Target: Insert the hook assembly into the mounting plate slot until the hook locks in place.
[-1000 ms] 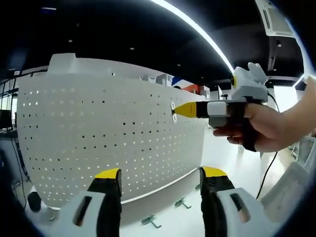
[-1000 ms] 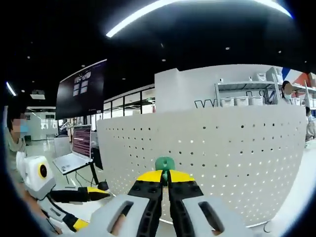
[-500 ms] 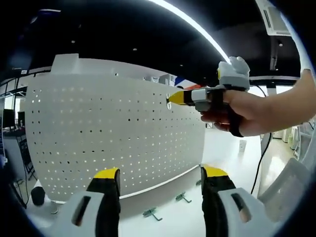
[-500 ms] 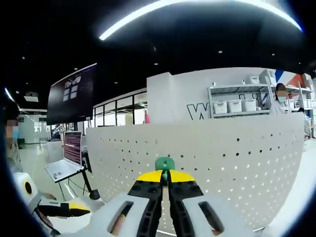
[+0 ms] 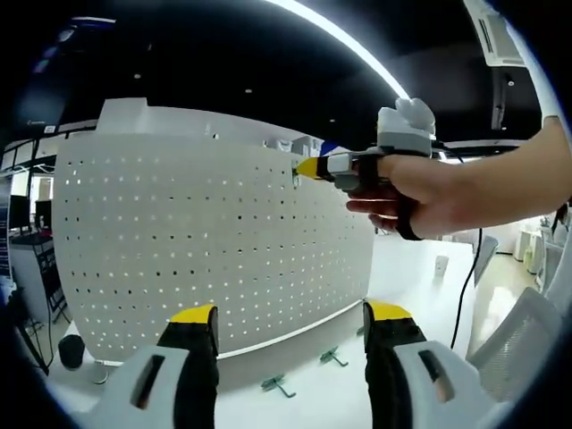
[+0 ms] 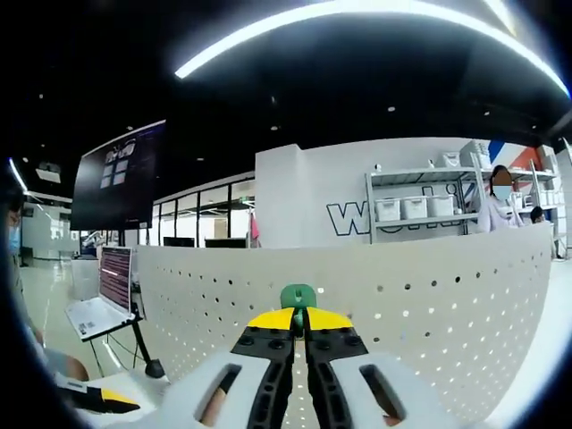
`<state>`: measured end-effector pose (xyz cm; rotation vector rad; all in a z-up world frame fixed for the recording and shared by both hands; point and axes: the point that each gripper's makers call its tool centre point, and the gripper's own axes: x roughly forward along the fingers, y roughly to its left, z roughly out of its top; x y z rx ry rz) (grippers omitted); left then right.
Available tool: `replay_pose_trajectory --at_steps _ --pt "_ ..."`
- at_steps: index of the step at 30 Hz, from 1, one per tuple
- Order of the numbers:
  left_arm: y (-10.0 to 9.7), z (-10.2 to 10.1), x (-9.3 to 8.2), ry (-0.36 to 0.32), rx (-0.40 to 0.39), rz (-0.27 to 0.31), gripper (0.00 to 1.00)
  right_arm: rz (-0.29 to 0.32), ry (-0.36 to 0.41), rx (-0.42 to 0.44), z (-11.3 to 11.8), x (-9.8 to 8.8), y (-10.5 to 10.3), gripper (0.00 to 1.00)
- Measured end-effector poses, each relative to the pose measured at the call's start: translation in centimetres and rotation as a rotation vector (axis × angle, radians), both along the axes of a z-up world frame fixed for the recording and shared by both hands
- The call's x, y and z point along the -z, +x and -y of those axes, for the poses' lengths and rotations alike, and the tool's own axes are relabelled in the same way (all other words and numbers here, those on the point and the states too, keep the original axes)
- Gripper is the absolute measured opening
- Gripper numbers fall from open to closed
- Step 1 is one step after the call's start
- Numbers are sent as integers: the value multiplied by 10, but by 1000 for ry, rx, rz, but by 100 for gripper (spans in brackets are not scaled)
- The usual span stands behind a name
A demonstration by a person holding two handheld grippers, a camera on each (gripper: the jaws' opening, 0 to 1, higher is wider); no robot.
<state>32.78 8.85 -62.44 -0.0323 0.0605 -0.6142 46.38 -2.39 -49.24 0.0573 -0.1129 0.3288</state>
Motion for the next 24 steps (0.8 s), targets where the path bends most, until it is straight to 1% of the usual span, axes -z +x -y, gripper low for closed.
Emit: replay_pose_trajectory --at_steps 3,6,13,21,24 --pt "0 0 2 -4 -3 -12 68 6 4 11 -2 1 5 1" --pt "0 -1 2 -1 -1 -10 67 6 7 23 -2 2 10 1" --pt "2 -4 2 -10 -5 -18 66 29 4 41 -9 -2 21 1" --pt "3 -6 2 -6 0 -23 66 35 -4 46 -17 1 27 1" --pt "4 -6 6 7 3 -29 66 37 -5 48 -19 1 29 1"
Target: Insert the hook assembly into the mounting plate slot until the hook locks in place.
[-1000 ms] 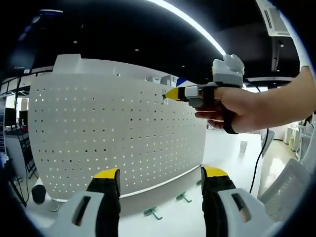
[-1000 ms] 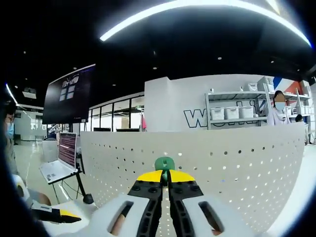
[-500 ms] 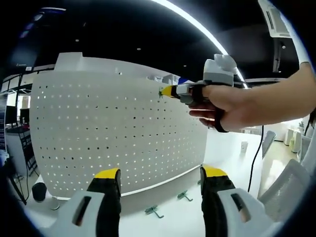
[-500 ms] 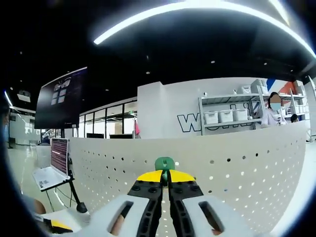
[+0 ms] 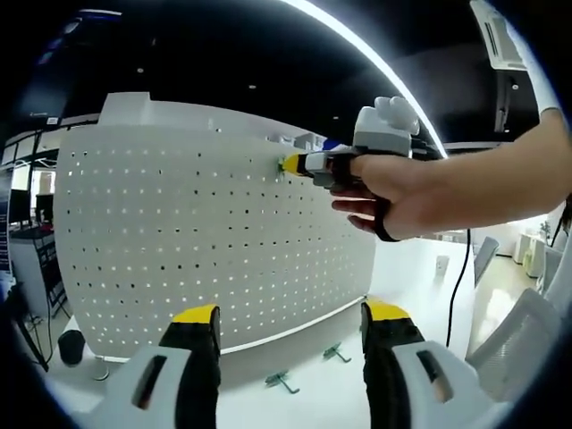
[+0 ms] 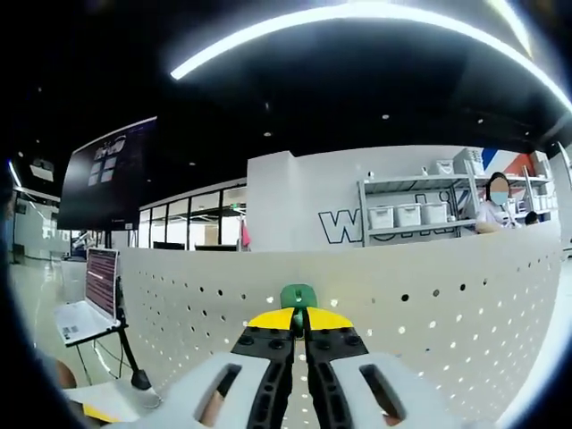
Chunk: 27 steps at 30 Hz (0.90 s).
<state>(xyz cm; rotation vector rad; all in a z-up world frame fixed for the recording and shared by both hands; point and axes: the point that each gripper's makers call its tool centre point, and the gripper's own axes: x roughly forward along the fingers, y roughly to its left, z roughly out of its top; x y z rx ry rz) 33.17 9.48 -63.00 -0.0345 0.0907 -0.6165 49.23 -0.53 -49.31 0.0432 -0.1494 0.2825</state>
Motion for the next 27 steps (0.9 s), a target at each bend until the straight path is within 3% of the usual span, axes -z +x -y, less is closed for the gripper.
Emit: replay_pose_trajectory --at_steps 11,27 --pt "2 -4 -1 11 0 0 65 -17 13 10 -1 7 7 2" --pt "-4 -6 -3 31 11 -6 64 -22 1 90 -2 8 8 2"
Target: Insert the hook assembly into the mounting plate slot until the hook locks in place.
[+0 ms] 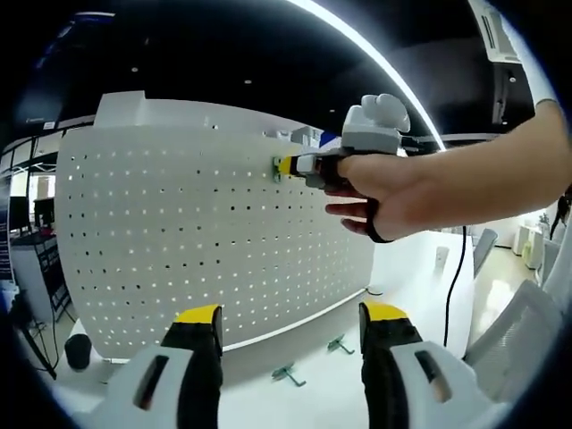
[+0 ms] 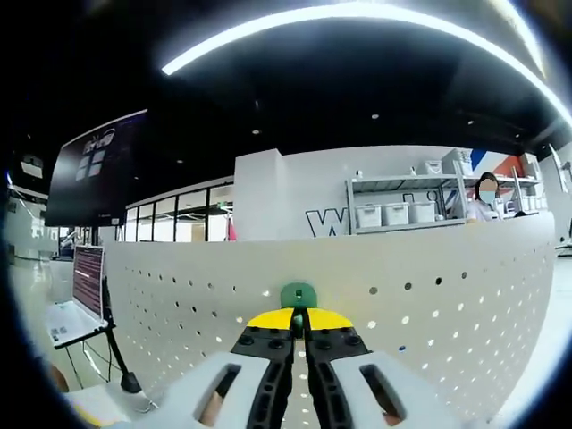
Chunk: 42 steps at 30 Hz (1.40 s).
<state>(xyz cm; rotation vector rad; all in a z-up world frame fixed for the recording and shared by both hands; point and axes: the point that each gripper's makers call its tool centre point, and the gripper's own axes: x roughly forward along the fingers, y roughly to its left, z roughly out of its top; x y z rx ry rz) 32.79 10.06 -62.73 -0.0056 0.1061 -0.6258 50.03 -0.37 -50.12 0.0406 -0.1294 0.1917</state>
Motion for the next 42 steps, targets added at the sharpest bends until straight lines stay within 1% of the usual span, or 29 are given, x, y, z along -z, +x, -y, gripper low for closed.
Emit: replay_pose_trajectory --at_steps 3,5,7,11,12,17,18,20,22,24,26,28,30,32,33,34,35,36,37,38,41,42 --pt "-1 1 -1 0 3 4 63 -9 30 25 1 1 1 2" --pt "-1 0 -1 -1 2 3 63 -19 19 44 0 1 2 2" --pt "-2 -1 -3 -4 0 4 63 -31 40 56 0 1 3 2" --pt "-4 -5 -5 -10 -6 8 63 -35 36 74 0 2 2 2" --pt "-5 -6 -5 -12 -9 9 63 -32 45 75 1 2 2 2" --pt "-6 -7 -3 -15 -12 5 62 -34 39 77 1 2 1 2" --pt "-6 -7 -2 -18 -14 3 62 -34 49 77 1 2 1 2" --pt "-6 -7 -2 -20 -15 1 62 -32 32 75 1 2 1 2" --pt "-6 -7 -3 -22 -15 6 62 -39 55 61 1 2 1 3" --pt "-6 -7 -3 -22 -16 5 62 -44 43 60 1 2 0 4" --pt "-5 -7 -3 -19 -20 2 62 -49 53 53 0 2 0 6" --pt "-5 -6 -4 -25 -18 8 62 -40 69 46 0 0 -1 11" --pt "-5 -5 -4 -23 -17 9 62 -39 63 41 -1 0 -2 12" --pt "-4 -5 -4 -22 -14 7 62 -37 75 27 -4 -1 -2 15" --pt "-4 -5 -4 -21 -14 8 63 -38 83 7 -7 -1 -4 20" --pt "-4 -5 -5 -22 -15 11 63 -32 79 4 -8 -2 -5 24" --pt "-4 -5 -5 -25 -15 11 63 -23 93 -4 -10 -4 -6 28" --pt "-4 -5 -5 -25 -16 10 63 -24 102 -10 -11 -4 -7 35" --pt "-4 -5 -4 -26 -17 9 63 -25 98 -11 -10 -4 -7 39" --pt "-4 -5 -4 -26 -18 7 63 -27 100 -13 -10 -4 -7 41" --pt "-4 -4 -4 -27 -17 8 64 -57 98 -21 -10 2 -7 49" --pt "-3 -4 -4 -28 -18 8 64 -57 90 -23 -10 2 -7 50"
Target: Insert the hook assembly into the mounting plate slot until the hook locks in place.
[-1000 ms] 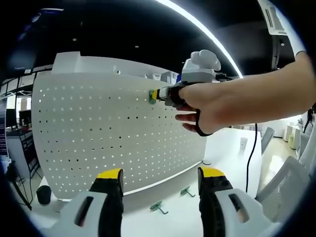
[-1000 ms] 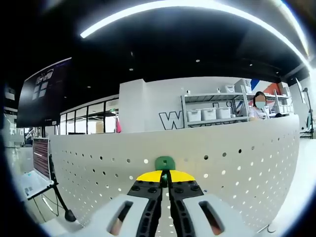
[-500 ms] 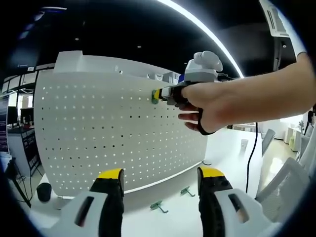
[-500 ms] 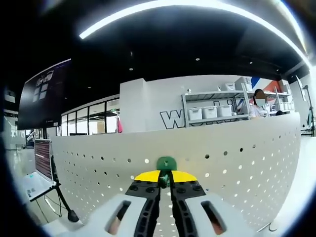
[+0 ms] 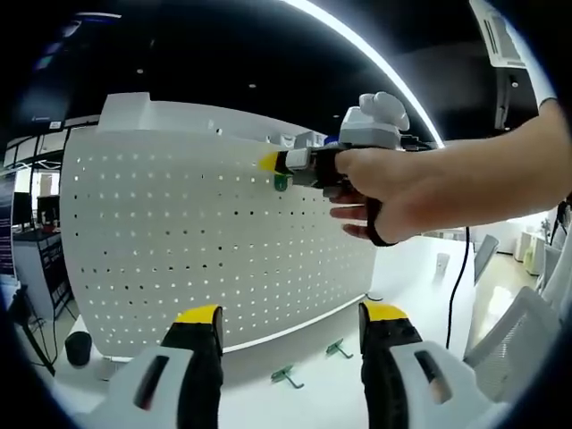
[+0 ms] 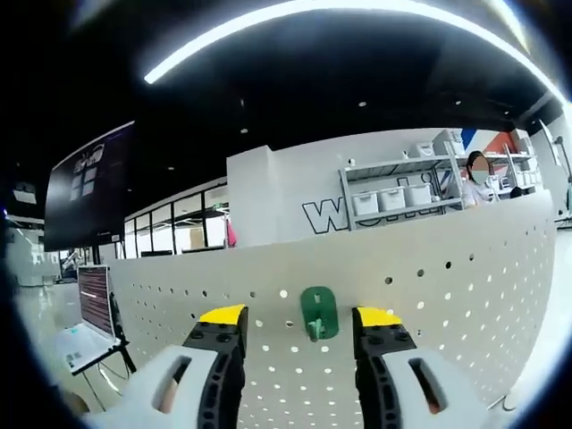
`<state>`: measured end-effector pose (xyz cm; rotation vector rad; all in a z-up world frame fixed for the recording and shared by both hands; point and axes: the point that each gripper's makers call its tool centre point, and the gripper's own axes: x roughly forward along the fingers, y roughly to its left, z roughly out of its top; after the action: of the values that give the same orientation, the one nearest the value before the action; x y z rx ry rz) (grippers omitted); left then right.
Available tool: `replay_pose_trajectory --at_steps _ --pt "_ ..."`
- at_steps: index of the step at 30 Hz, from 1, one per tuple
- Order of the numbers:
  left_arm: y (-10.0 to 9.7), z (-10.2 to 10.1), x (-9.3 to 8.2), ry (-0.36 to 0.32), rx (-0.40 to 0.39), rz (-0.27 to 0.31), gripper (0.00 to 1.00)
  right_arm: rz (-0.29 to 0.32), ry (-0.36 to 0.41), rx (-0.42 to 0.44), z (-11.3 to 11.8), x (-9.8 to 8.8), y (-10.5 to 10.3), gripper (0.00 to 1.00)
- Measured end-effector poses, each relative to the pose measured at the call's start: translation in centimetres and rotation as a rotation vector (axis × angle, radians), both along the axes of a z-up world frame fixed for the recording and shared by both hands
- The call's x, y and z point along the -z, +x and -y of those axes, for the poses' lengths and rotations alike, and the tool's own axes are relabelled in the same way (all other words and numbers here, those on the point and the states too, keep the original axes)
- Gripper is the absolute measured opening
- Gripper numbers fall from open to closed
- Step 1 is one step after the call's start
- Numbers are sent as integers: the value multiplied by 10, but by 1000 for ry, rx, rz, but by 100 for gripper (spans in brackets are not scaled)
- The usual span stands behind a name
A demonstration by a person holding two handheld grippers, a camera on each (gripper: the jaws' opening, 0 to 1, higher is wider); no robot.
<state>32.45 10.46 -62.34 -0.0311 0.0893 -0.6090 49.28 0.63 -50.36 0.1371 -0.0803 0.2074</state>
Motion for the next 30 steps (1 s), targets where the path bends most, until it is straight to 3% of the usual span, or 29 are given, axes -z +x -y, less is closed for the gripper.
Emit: replay_pose_trajectory --at_steps 4,8,17,21,24,26,27,30 --pt "0 1 -2 -5 -1 4 64 1 -13 -9 -1 1 -2 57" --pt "0 0 -1 -7 -5 5 64 -35 -17 4 1 7 -3 67" --pt "0 1 -1 -7 -4 5 64 -26 -30 -11 5 5 -4 64" --pt "1 -2 -2 -9 -13 5 64 -23 -13 -111 0 4 -8 59" --pt "2 -2 -1 -9 -14 3 64 -18 -41 -149 2 7 -8 64" --pt "2 -2 -1 -1 -12 5 64 -41 -35 -209 0 13 -10 63" --pt "3 -3 -1 -1 -13 6 64 -6 -52 -227 2 9 -11 63" --pt "4 -5 -3 -18 -14 6 64 -15 -43 -295 1 10 -13 63"
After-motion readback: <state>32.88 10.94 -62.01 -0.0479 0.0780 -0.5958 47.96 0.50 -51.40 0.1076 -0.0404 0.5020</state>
